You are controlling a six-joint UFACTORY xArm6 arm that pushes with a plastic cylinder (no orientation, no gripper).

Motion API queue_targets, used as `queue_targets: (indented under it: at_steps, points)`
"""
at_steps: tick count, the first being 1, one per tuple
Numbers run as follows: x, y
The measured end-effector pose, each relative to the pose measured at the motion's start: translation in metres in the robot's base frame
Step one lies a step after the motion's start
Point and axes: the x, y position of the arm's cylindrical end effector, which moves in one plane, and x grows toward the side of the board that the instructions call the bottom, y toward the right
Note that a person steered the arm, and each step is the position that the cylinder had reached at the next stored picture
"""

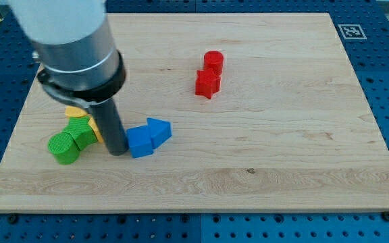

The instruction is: Move the blue blocks diagonal to the red star

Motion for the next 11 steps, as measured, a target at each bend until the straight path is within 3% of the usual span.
queue_targets:
  at_steps: [3, 5, 9, 11]
  points:
    - [-0.076, 0.131]
    - [-0.078, 0.207]
    - [-0.017, 0.211]
    - [0.021, 0.187]
